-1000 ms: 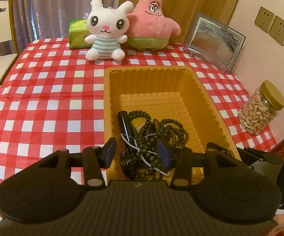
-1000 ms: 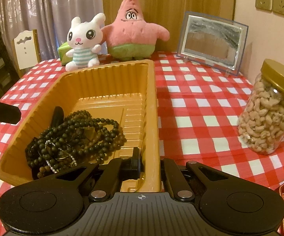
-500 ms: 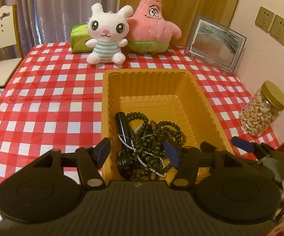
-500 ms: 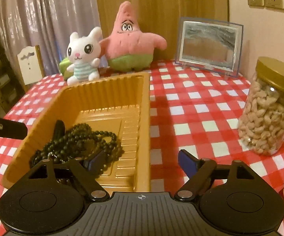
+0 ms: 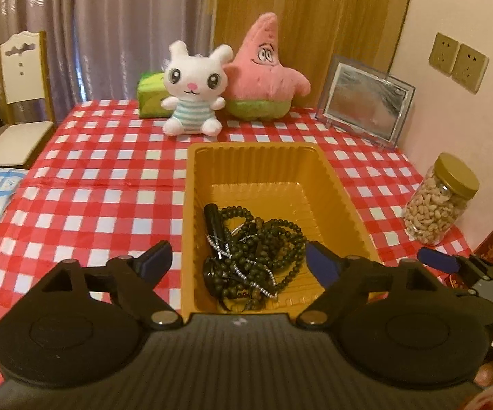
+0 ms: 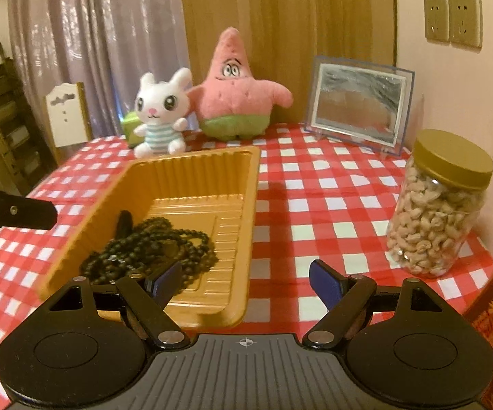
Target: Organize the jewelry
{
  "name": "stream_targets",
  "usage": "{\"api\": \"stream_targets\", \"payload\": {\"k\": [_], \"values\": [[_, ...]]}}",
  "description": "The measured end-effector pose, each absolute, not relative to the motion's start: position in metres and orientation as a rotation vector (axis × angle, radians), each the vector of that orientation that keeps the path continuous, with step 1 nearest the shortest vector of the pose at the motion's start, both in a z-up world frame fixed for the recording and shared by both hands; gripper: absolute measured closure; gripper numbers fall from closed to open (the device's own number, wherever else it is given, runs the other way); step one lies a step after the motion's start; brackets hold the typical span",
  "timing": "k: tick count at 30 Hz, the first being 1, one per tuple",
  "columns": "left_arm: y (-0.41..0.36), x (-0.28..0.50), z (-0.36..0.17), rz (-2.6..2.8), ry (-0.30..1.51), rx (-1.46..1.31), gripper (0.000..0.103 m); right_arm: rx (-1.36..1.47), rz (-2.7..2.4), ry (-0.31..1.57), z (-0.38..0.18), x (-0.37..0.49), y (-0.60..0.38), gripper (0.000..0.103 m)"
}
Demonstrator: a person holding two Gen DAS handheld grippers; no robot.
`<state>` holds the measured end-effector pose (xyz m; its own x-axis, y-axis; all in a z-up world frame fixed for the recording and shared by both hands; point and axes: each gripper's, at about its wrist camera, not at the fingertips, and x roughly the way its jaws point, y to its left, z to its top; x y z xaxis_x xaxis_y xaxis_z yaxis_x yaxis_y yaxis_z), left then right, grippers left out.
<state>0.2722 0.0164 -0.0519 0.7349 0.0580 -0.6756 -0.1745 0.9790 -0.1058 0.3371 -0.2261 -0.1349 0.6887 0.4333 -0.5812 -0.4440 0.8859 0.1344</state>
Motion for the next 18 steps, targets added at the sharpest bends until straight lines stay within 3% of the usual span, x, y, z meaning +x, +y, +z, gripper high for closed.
{"api": "stream_targets", "payload": {"k": [18], "values": [[0.008, 0.175, -0.017, 0.226, 0.717, -0.134, 0.017, 0.047, 0.609, 0.699, -0.088, 0.271, -0.248, 0.022]]}}
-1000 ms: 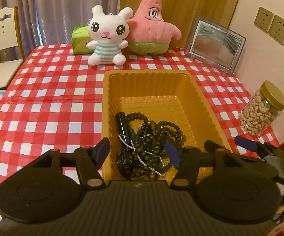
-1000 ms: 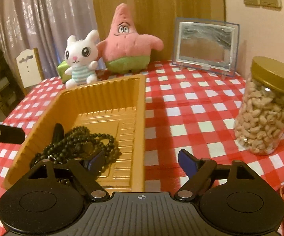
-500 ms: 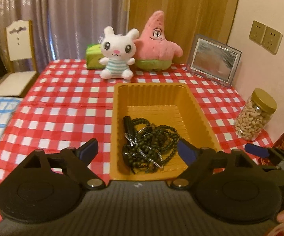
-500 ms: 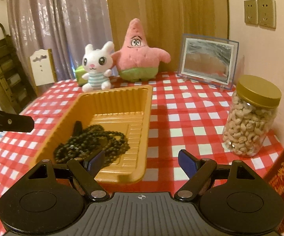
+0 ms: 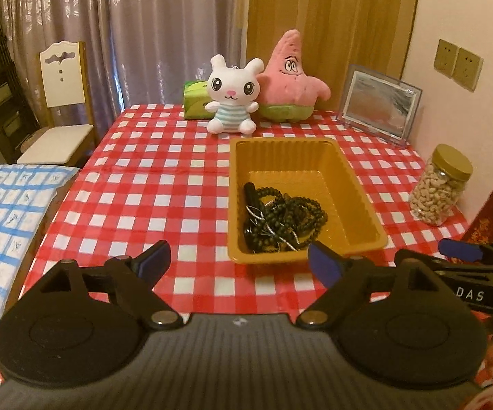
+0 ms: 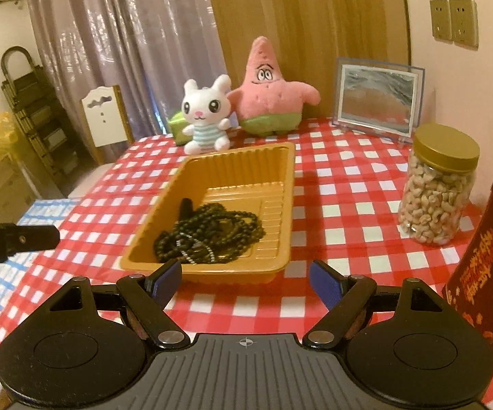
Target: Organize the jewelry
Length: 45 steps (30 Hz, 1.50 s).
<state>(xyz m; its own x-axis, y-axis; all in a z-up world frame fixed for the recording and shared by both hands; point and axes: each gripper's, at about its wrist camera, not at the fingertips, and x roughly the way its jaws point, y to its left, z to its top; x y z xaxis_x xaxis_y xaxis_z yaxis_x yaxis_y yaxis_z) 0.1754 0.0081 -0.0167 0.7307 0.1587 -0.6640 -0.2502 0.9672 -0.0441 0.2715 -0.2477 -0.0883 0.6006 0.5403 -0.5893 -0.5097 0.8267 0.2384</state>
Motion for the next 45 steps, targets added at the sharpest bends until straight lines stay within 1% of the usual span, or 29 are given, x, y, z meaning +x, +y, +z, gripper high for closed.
{"api": "stream_targets", "payload": {"k": [9, 29, 35, 45], "values": [[0.011, 0.127, -0.011, 0.187, 0.722, -0.153, 0.017, 0.030, 0.579, 0.715, -0.073, 0.223, -0.243, 0.022], [0.031, -0.023, -0.015, 0.144, 0.768, -0.136, 0.017, 0.011, 0.535, 0.752, -0.065, 0.056, -0.219, 0.022], [0.030, -0.050, -0.016, 0.119, 0.773, -0.147, 0.017, 0.004, 0.531, 0.756, -0.062, 0.027, -0.220, 0.022], [0.023, -0.065, -0.019, 0.112, 0.779, -0.152, 0.017, -0.005, 0.538, 0.746, -0.057, 0.009, -0.227, 0.022]]}}
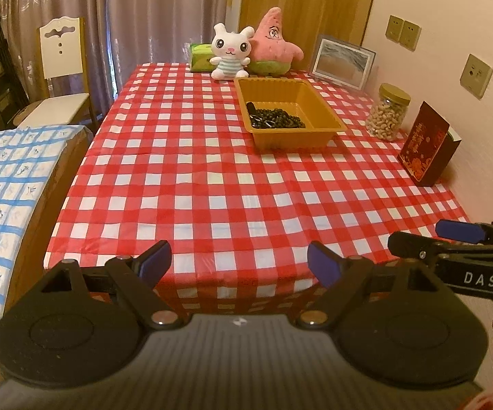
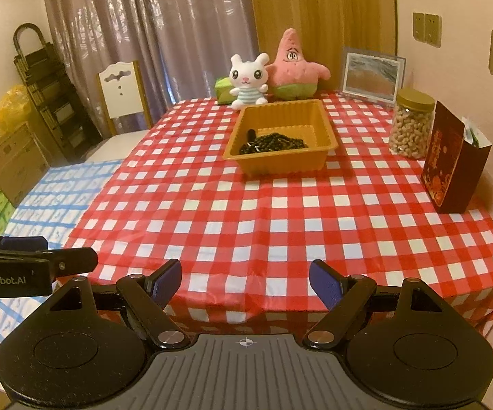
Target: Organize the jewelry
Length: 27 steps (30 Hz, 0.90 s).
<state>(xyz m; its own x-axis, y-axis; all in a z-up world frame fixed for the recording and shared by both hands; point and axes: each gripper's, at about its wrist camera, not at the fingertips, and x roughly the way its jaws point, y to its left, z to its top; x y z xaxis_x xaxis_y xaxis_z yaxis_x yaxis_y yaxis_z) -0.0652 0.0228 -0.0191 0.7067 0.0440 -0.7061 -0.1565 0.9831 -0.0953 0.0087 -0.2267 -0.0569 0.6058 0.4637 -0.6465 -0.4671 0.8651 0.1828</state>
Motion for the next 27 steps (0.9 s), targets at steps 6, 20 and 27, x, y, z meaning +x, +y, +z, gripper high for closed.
{"api": "stream_targets", "payload": {"k": [6, 20, 27], "values": [[0.012, -0.063, -0.018, 0.098, 0.780, -0.144, 0.017, 0.002, 0.535, 0.754, -0.056, 0.011, -0.235, 0.022], [0.005, -0.052, -0.021, 0.084, 0.788, -0.138, 0.017, 0.008, 0.530, 0.766, -0.056, 0.018, -0.241, 0.022], [0.005, -0.051, -0.021, 0.084, 0.788, -0.140, 0.017, 0.008, 0.531, 0.766, -0.057, 0.019, -0.241, 0.022]]}}
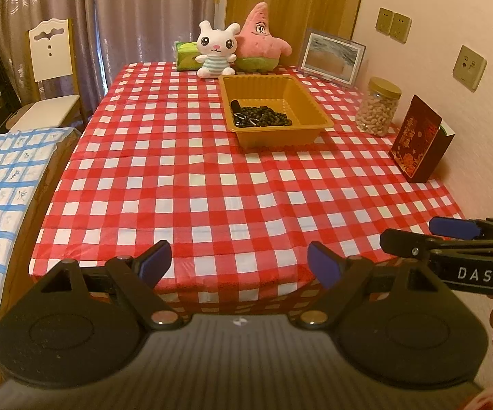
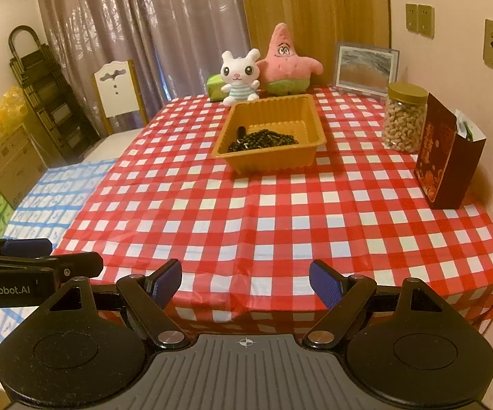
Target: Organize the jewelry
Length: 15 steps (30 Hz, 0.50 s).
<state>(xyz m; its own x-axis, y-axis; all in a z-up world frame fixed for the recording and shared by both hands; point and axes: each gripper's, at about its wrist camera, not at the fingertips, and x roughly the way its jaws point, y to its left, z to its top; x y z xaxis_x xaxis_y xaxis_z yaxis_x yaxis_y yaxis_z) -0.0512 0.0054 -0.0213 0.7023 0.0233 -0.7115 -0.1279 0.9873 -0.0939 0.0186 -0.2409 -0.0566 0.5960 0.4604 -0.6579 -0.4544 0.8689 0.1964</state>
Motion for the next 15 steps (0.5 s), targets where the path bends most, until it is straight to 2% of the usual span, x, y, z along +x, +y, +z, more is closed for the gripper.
{"api": "stream_targets", "payload": {"k": [15], "values": [[0.0059, -0.0462, -0.0208, 0.086, 0.784, -0.139, 0.017, 0.008, 0.534, 0.765, -0.0570, 0.0201, -0.2385, 0.022]]}}
